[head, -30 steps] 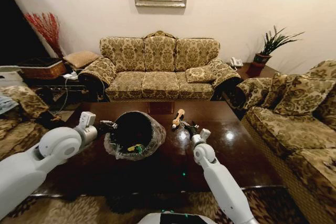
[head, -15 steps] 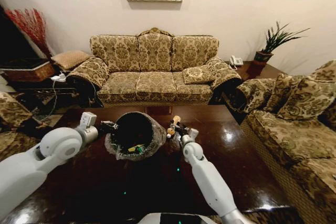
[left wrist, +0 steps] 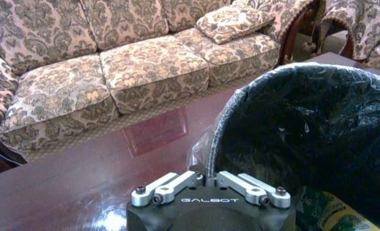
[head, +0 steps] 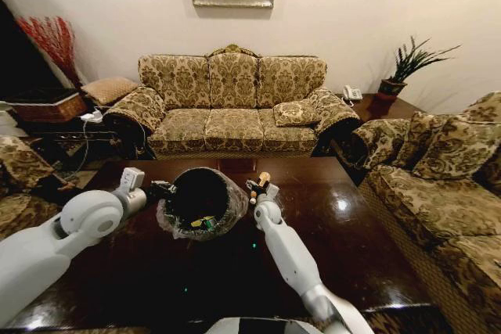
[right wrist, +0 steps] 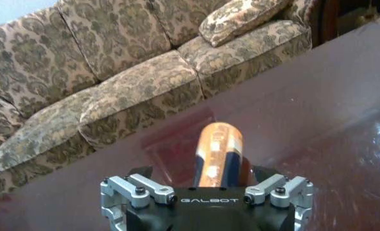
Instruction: Move to the front of the table and place the trash on the table into the trash bin.
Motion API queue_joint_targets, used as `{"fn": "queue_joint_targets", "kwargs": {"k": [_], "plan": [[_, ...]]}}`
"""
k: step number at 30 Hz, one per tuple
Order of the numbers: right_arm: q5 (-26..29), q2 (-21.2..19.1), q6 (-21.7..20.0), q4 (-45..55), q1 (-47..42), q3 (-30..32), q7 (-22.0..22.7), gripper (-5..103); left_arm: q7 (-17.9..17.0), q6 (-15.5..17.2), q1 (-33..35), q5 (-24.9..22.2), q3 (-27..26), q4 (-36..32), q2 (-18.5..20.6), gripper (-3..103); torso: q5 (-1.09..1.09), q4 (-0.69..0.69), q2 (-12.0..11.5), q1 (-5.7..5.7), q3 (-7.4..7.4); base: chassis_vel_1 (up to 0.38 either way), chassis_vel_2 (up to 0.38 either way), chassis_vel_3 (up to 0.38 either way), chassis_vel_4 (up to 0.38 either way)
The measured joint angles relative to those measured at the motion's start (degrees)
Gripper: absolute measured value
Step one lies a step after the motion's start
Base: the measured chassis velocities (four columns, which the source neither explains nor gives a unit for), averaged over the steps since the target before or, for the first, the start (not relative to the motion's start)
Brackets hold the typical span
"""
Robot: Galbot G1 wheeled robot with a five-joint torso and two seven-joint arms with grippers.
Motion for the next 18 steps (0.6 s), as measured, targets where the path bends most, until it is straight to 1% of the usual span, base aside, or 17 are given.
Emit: {"fn": "queue_joint_targets", "kwargs": {"k": [3, 5, 6, 9, 10, 13, 14, 15, 16, 17, 18], "plan": [[0.44, -0.03, -0.27, -1.82, 0.51, 0.11, -0.42, 101, 0.02, -0.11, 0.0, 0.0, 0.0, 0.0, -0.04, 0, 0.01, 0.01, 0.0, -0.01, 0.0, 0.0, 0.0, 0.0, 0.0], [0.39, -0.07, -0.94, -2.93, 0.59, 0.08, -1.19, 94, 0.17, -0.54, -0.02, -0.02, 0.0, 0.12, -0.06, 0, 0.01, -0.01, 0.0, 0.01, 0.0, 0.0, 0.0, 0.0, 0.0], [0.39, -0.07, -0.94, -2.93, 0.59, 0.08, -1.19, 94, 0.17, -0.54, -0.02, -0.02, 0.0, 0.12, -0.06, 0, 0.01, -0.01, 0.0, 0.01, 0.0, 0.0, 0.0, 0.0, 0.0], [0.4, -0.11, -1.65, -4.59, 0.85, -0.08, -2.01, 83, 0.49, -0.86, -0.12, -0.03, 0.13, 0.3, -0.19, 0, 0.01, -0.02, 0.0, 0.02, 0.01, 0.0, 0.0, 0.0, 0.0], [0.4, -0.11, -1.65, -4.59, 0.85, -0.08, -2.01, 83, 0.49, -0.86, -0.12, -0.03, 0.13, 0.3, -0.19, 0, 0.01, -0.02, 0.0, 0.02, 0.01, 0.0, 0.0, 0.0, 0.0], [0.45, -0.13, -1.75, -5.71, 1.0, -0.23, -3.04, 67, 0.54, -1.11, -0.14, -0.02, 0.29, 0.54, -0.37, 0, 0.01, 0.0, 0.0, 0.0, 0.0, 0.0, 0.0, 0.0, 0.0], [0.45, -0.13, -1.75, -5.71, 1.0, -0.23, -3.04, 67, 0.54, -1.11, -0.14, -0.02, 0.29, 0.54, -0.37, 0, 0.01, 0.0, 0.0, 0.0, 0.0, 0.0, 0.0, 0.0, 0.0], [0.49, -0.14, -1.8, -5.73, 0.99, -0.27, -3.23, 61, 0.6, -1.15, -0.15, -0.02, 0.29, 0.64, -0.39, 0, 0.01, 0.0, 0.0, 0.0, 0.0, 0.0, 0.0, 0.0, 0.0], [0.56, -0.15, -1.82, -5.64, 0.94, -0.32, -3.34, 61, 0.61, -1.19, -0.17, -0.01, 0.29, 0.75, -0.39, 0, 0.01, 0.0, 0.0, 0.0, 0.0, 0.0, 0.0, 0.0, 0.0], [0.63, -0.16, -1.87, -5.45, 0.89, -0.37, -3.38, 56, 0.63, -1.22, -0.19, 0.0, 0.29, 0.83, -0.39, 0, 0.01, -0.01, 0.0, 0.01, 0.0, 0.0, 0.0, 0.0, 0.0], [0.63, -0.16, -1.87, -5.45, 0.89, -0.37, -3.38, 56, 0.63, -1.22, -0.19, 0.0, 0.29, 0.83, -0.39, 0, 0.01, -0.01, 0.0, 0.01, 0.0, 0.0, 0.0, 0.0, 0.0]]}}
